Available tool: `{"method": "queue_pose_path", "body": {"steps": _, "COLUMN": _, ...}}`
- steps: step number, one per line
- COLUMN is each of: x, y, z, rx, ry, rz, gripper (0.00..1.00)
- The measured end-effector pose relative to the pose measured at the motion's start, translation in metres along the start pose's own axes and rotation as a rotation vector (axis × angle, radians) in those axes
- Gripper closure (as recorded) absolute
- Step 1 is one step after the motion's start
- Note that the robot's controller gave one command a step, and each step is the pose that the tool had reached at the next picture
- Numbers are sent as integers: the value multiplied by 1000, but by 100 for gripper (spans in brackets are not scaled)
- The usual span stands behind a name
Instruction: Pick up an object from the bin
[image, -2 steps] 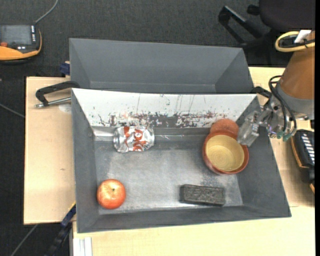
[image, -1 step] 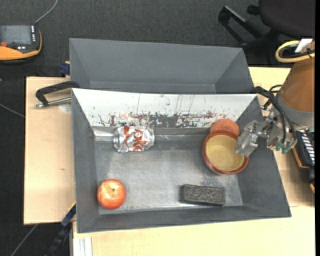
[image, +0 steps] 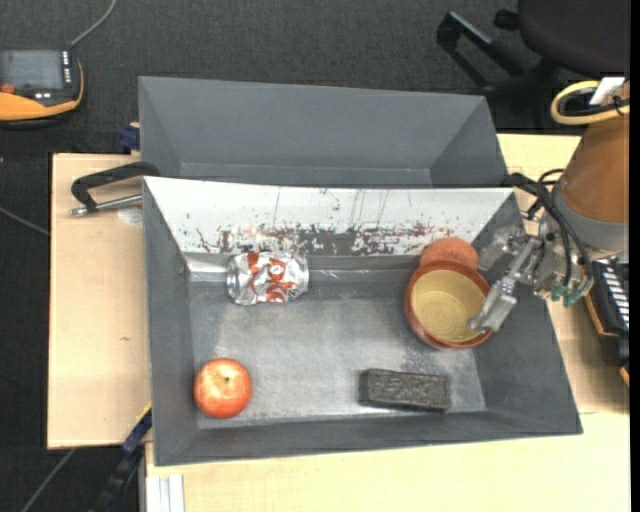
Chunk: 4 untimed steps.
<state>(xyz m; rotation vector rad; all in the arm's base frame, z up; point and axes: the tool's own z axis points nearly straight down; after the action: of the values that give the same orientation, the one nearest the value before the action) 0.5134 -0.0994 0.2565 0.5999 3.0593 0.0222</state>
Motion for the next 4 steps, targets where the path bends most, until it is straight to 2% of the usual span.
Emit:
{"method": "queue_pose_path", "body": {"steps": 1, "x": 0, "y": 0, "z": 0, "rx": 0, "ry": 0, "rz": 0, "gripper": 100}}
{"method": "queue_pose_path", "body": {"steps": 2, "x": -19, "y": 12, "z": 20, "rx": -1, "ry": -3, "rz": -140, "gripper": 100}}
{"method": "queue_pose_path", "body": {"steps": 3, "x": -38, "y": 6, "z": 41, "rx": -1, "ry": -5, "rz": -302, "gripper": 100}}
{"method": "queue_pose_path", "body": {"steps": 4, "x": -38, "y": 6, "z": 41, "rx": -2, "ry": -6, "rz": -301, "gripper": 0}}
